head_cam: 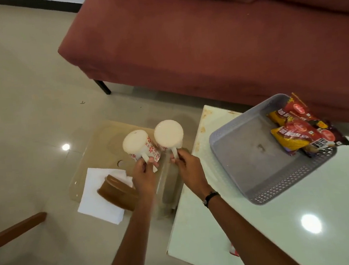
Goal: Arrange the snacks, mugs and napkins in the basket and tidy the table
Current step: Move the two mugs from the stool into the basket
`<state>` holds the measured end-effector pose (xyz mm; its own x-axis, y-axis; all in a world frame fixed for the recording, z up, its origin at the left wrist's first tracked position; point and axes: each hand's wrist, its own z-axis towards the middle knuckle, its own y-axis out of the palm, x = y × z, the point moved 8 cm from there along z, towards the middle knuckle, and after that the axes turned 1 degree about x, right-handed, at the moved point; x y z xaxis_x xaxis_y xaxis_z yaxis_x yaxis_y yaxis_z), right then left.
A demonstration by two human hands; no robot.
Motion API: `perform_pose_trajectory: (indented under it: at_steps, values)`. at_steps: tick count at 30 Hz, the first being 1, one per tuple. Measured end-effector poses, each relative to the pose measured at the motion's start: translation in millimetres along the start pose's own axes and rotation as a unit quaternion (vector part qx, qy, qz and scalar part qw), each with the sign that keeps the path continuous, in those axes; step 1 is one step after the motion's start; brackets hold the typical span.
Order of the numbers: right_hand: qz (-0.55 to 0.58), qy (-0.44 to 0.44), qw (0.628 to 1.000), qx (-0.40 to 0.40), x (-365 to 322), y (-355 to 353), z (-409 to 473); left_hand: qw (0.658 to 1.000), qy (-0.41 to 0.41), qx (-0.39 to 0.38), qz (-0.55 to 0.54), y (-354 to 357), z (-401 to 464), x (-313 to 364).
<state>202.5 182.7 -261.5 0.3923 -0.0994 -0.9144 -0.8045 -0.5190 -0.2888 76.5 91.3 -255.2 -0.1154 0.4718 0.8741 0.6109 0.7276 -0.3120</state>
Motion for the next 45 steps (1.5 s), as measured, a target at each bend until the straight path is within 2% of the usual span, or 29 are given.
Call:
perform_pose_trajectory:
  at_steps: [4,8,12,16,21,32,37,40,45]
  values:
    - [0.01,-0.017,0.997,0.076,9.5,-80.5,-27.0,0.996,0.064,-0.061,0.014,53.2,-39.2,30.0]
    - [-0.04,-0.011,0.987,0.157,33.2,-174.7,-48.7,0.984,0.083,-0.159,-0.008,127.6,-83.2,49.8]
    - [-0.069,0.026,0.981,0.177,72.8,-244.0,-61.7,0.971,0.109,-0.207,0.043,194.6,-116.0,46.9]
    - [-0.079,0.052,0.978,0.186,104.8,-274.9,-71.1,0.967,0.098,-0.225,0.066,240.9,-124.1,32.8]
    - [-0.06,0.07,0.976,0.196,129.0,-279.0,-66.4,0.963,0.083,-0.232,0.107,280.6,-109.8,10.8]
    - [-0.037,0.124,0.957,0.26,146.9,-266.0,-67.8,0.925,0.143,-0.258,0.24,307.1,-86.2,-3.5]
    - [0.024,0.221,0.928,0.3,169.5,-245.9,-61.2,0.904,0.165,-0.283,0.275,310.8,-82.1,-0.3]
    - [0.069,0.261,0.903,0.334,172.9,-233.0,-58.1,0.878,0.188,-0.298,0.324,314.6,-74.1,3.5]
    - [0.11,0.272,0.881,0.371,167.2,-224.4,-53.7,0.851,0.209,-0.319,0.361,323.3,-57.1,9.3]
